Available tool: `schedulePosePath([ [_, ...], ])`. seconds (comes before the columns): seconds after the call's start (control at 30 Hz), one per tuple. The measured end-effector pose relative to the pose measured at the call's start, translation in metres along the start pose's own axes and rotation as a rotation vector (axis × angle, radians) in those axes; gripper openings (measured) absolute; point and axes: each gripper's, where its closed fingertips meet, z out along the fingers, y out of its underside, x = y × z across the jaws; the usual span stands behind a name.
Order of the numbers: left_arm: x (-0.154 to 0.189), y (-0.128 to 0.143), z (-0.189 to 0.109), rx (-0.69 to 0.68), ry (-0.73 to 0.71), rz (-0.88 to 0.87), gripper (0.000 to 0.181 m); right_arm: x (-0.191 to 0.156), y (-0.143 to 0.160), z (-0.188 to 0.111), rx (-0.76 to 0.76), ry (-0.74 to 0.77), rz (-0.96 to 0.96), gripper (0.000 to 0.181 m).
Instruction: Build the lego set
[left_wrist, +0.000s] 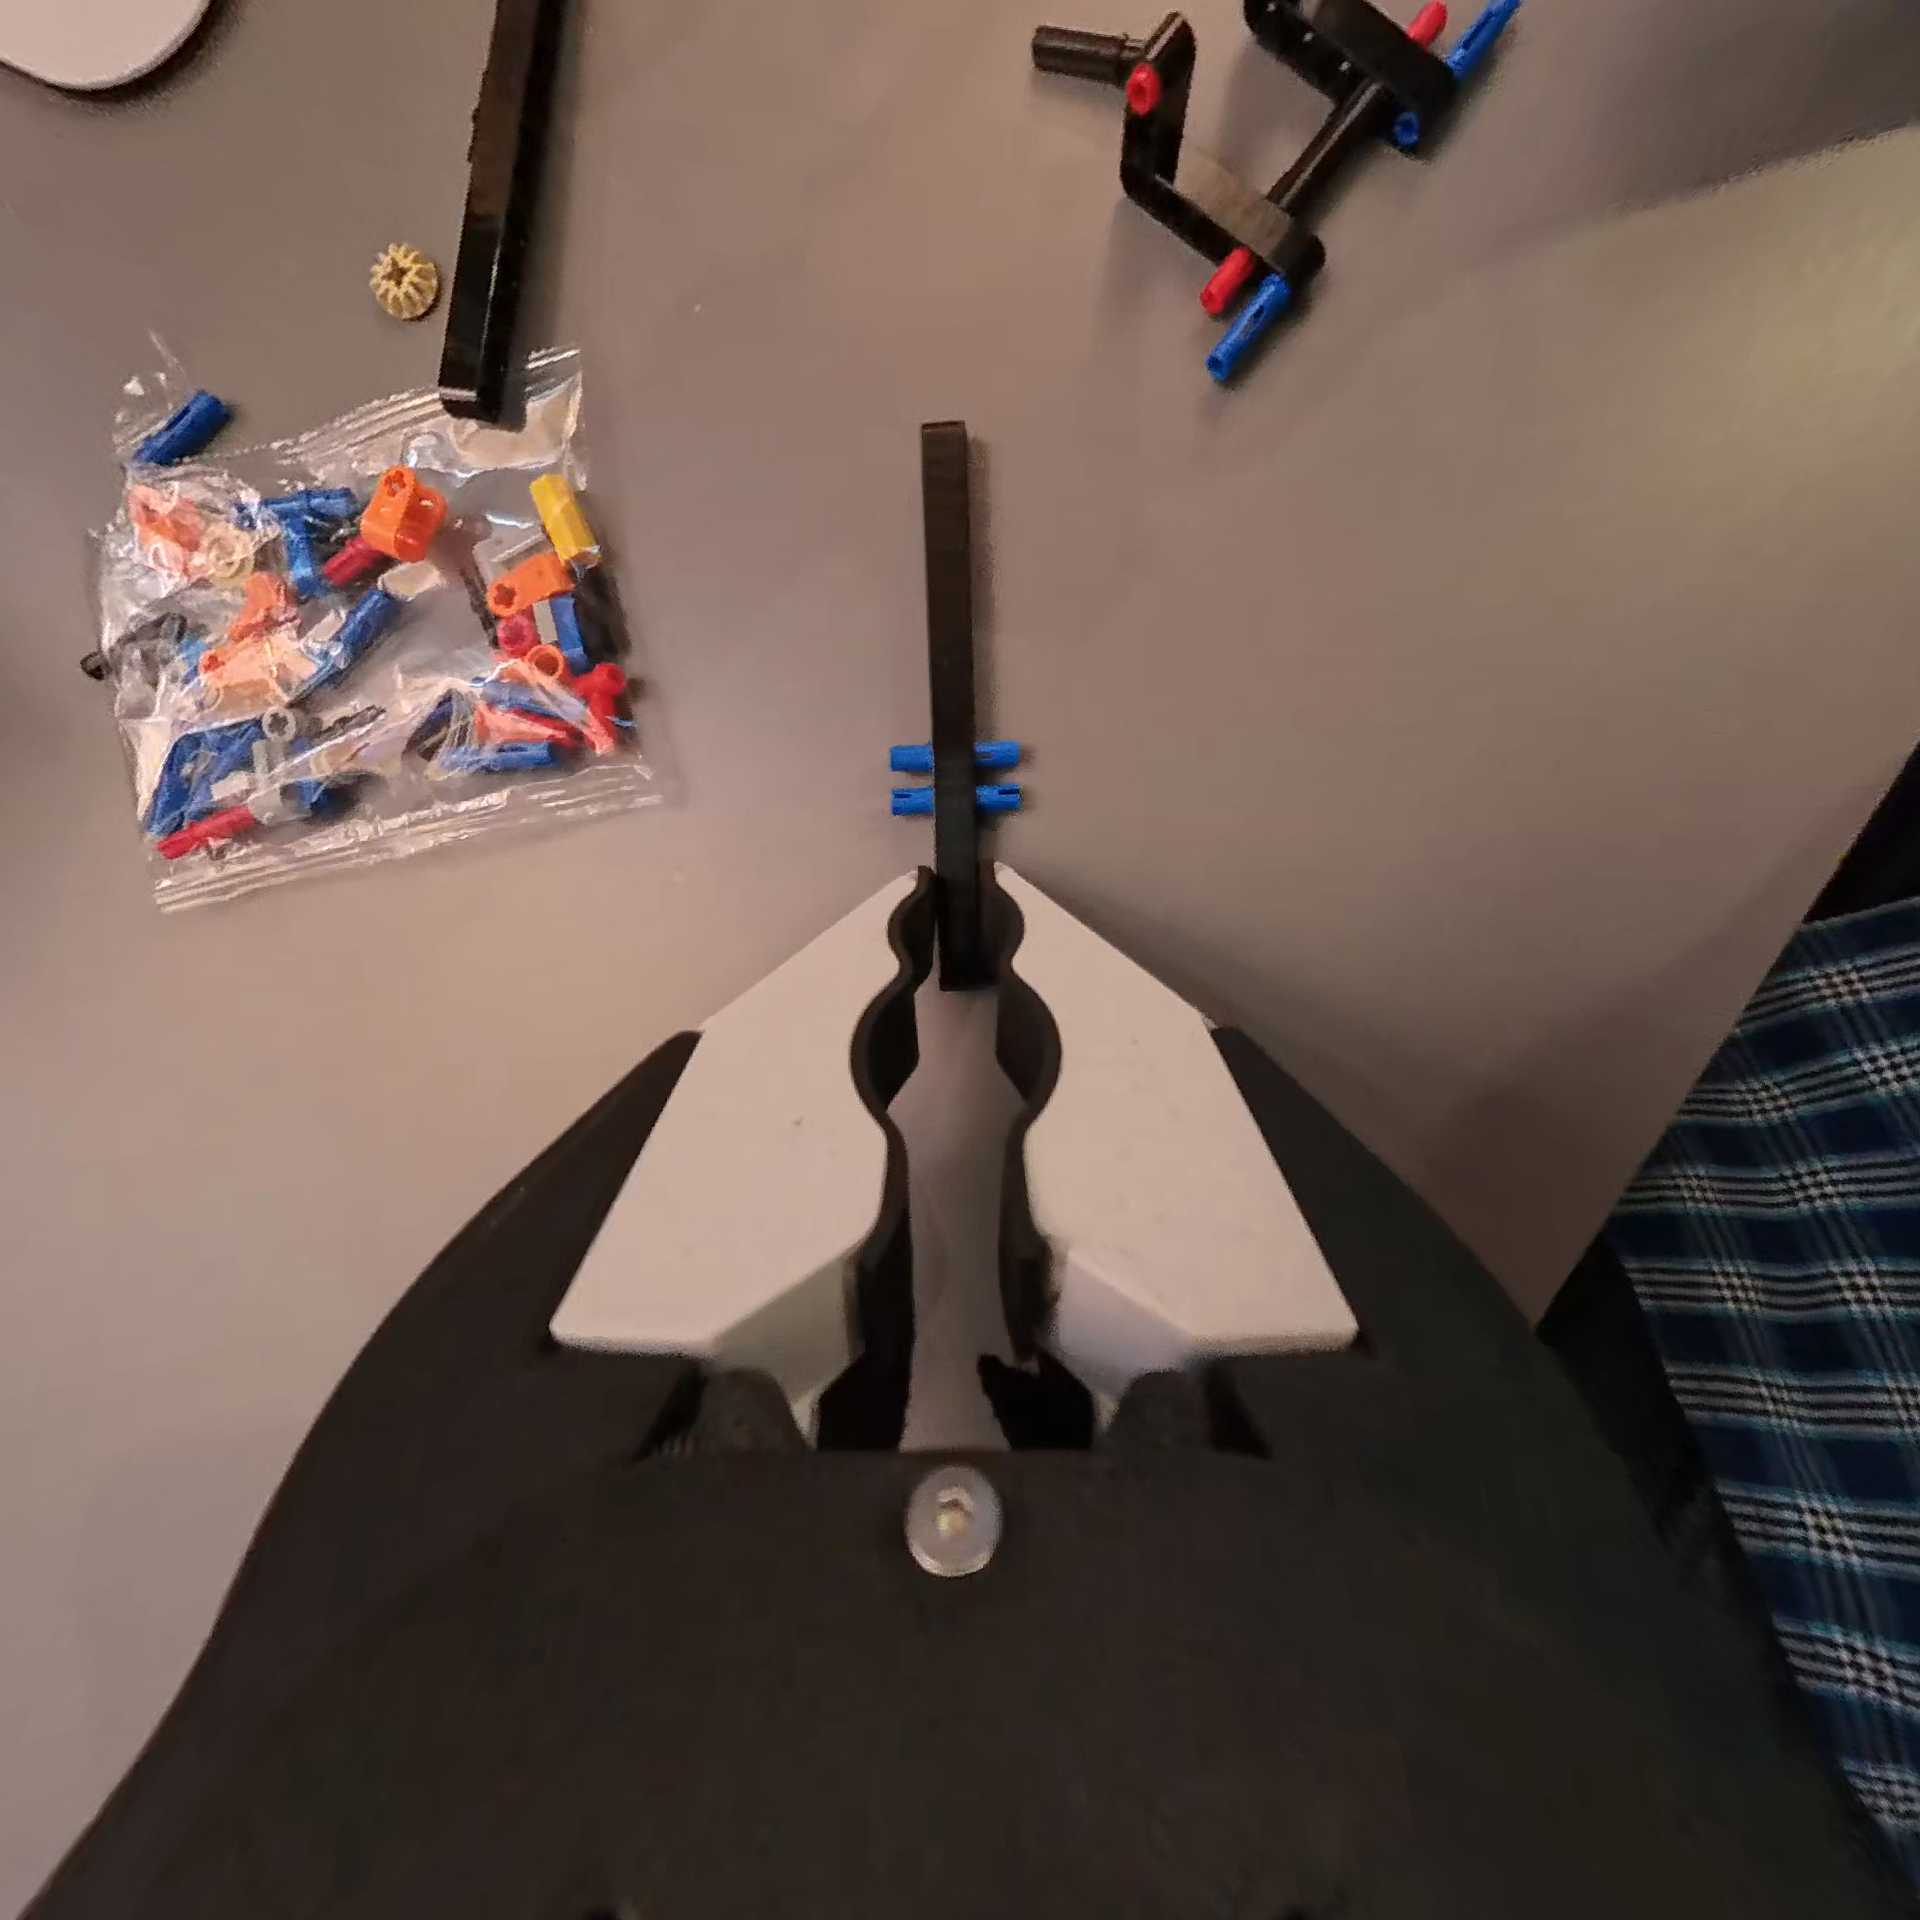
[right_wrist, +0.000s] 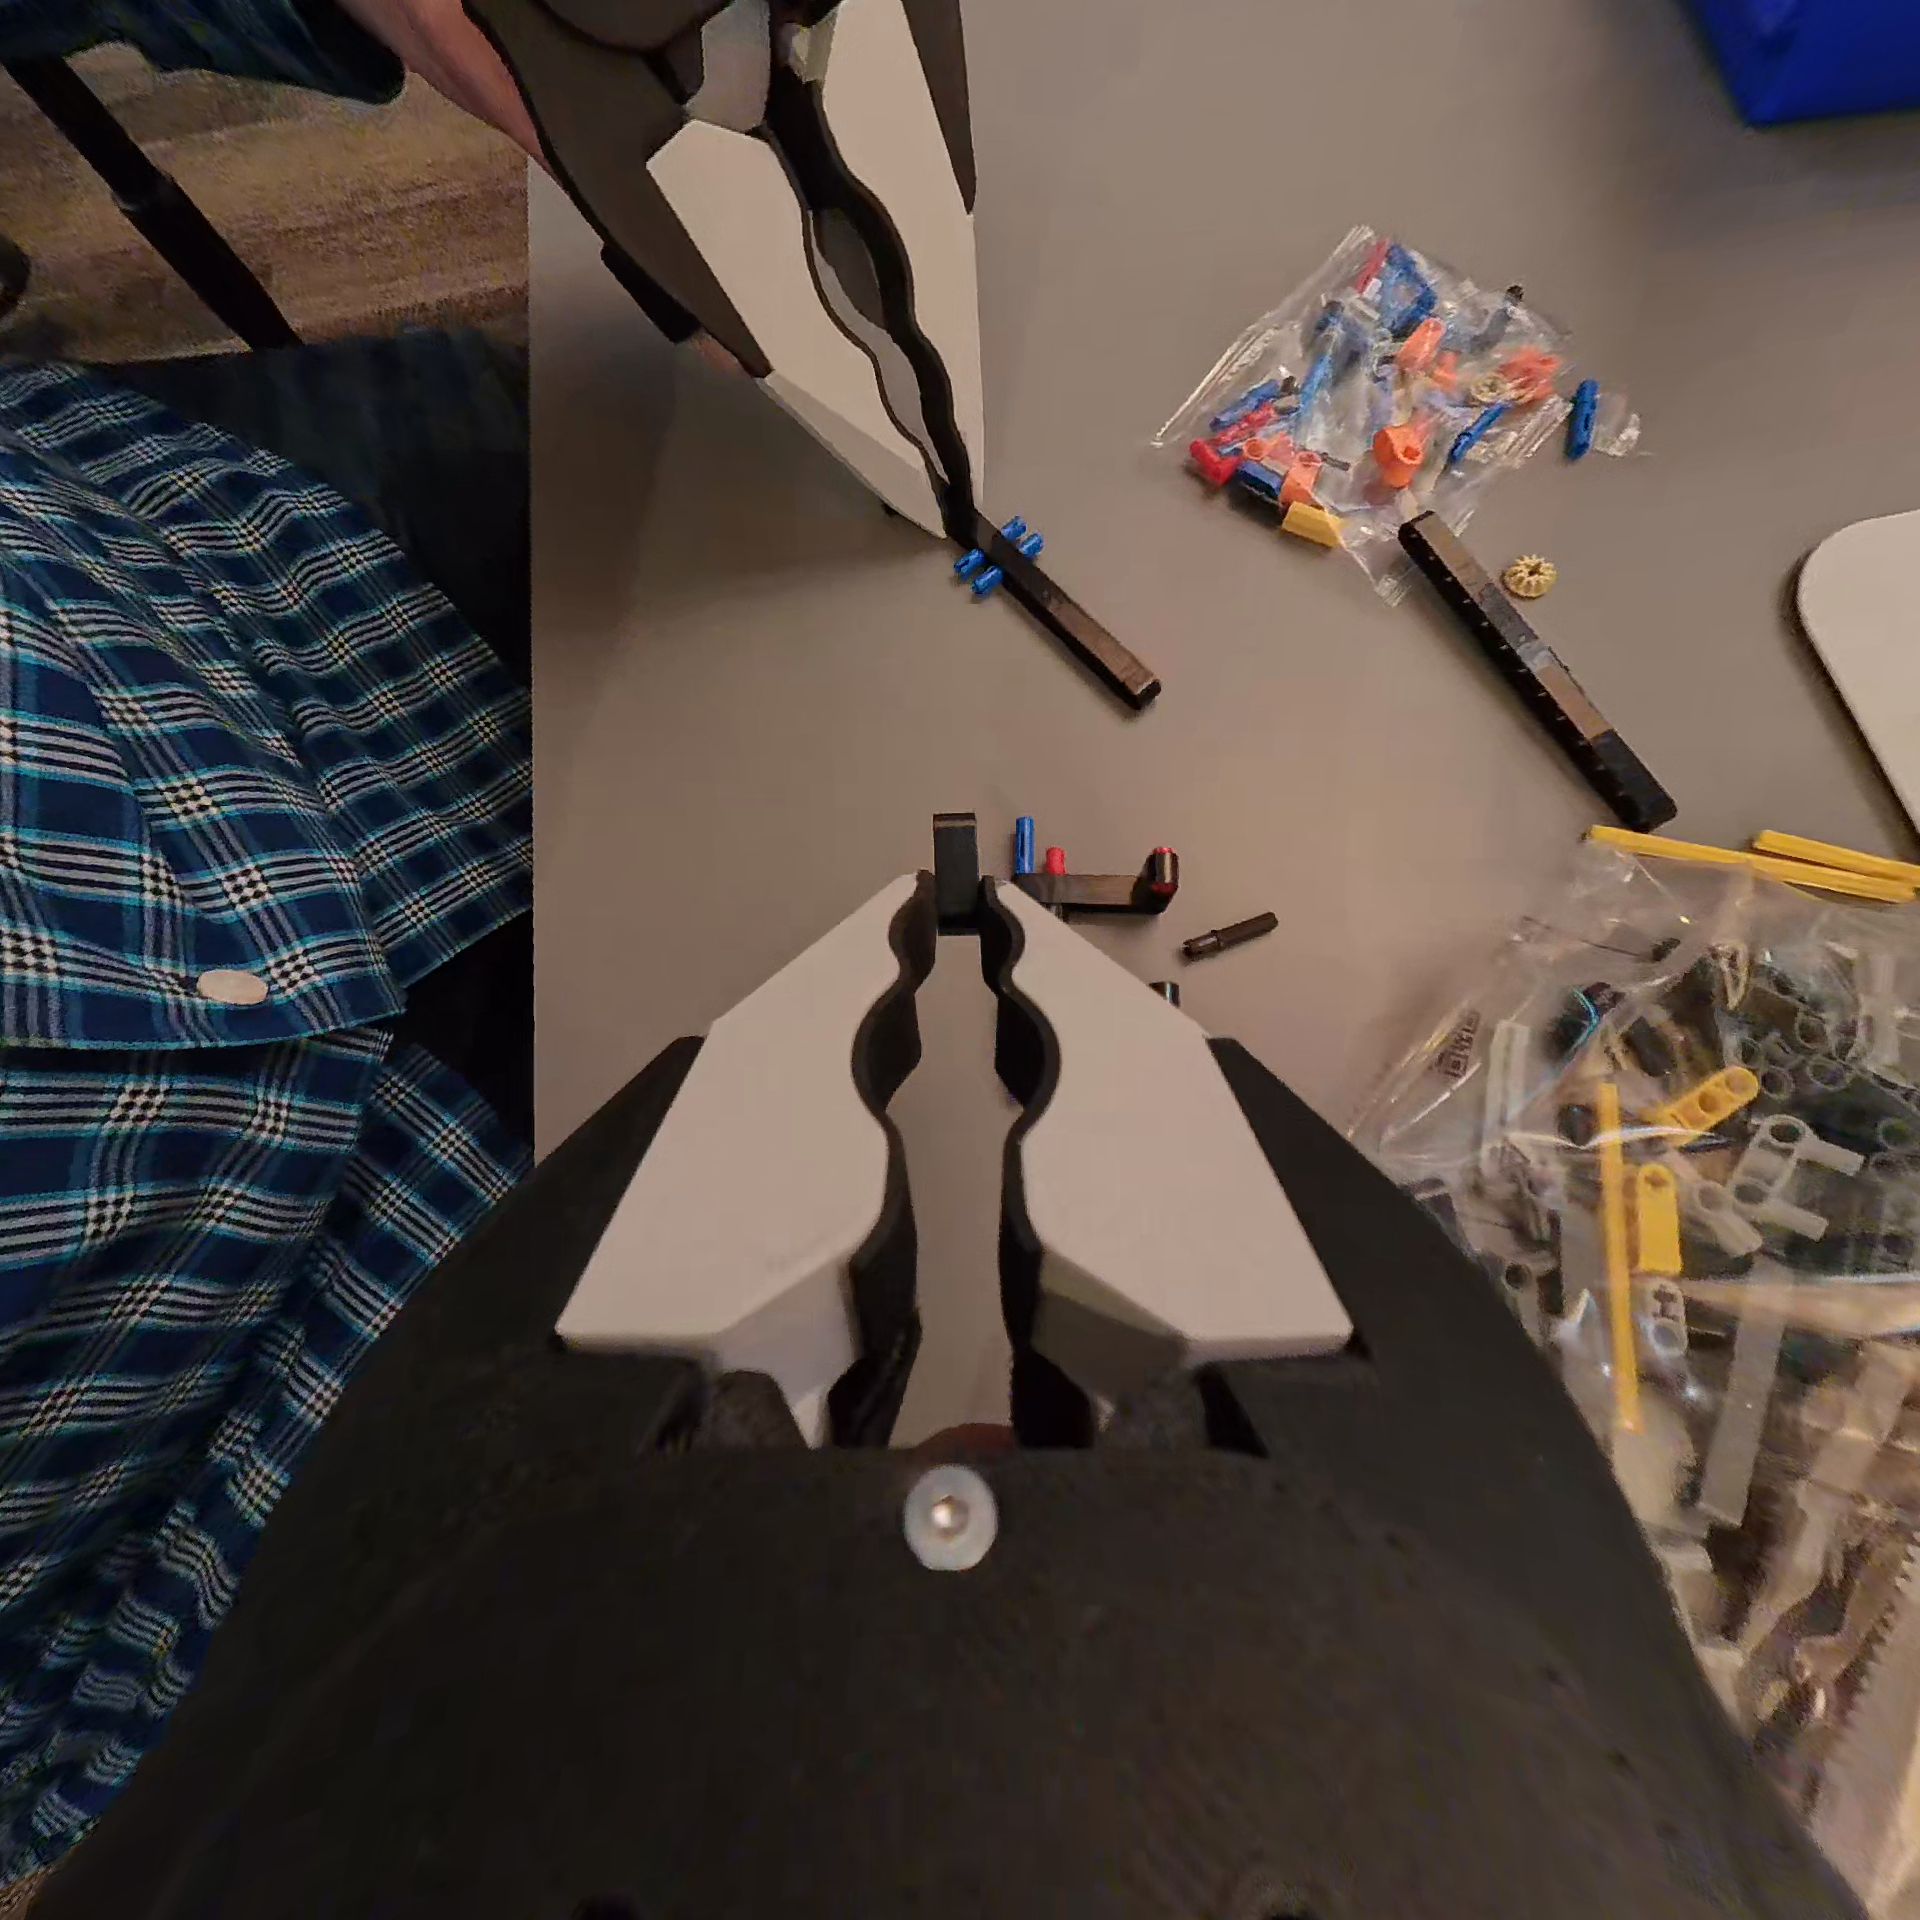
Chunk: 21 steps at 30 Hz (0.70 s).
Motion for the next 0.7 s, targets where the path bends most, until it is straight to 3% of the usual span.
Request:
schedulePosePath([
  [0.2,0.006,-0.005,0.002,0.001,0.035,0.115,0.005,-0.005,-0.006,0.008,-0.011,-0.018,-0.004,0.005],
  [0.33,0.004,-0.006,0.000,0.004,0.028,0.107,0.029,-0.005,-0.010,0.012,-0.015,-0.019,-0.007,0.005],
  [0.43,0.008,-0.005,-0.001,0.026,0.053,0.071,0.033,-0.005,-0.011,0.015,-0.017,-0.019,-0.010,0.005],
  [0.53,0.011,-0.004,0.000,0.037,0.075,0.042,0.029,-0.005,-0.012,0.016,-0.018,-0.020,-0.011,0.005],
  [0.7,0.013,-0.008,0.003,0.028,0.098,0.041,0.006,-0.006,-0.012,0.017,-0.011,-0.026,-0.004,0.005],
])
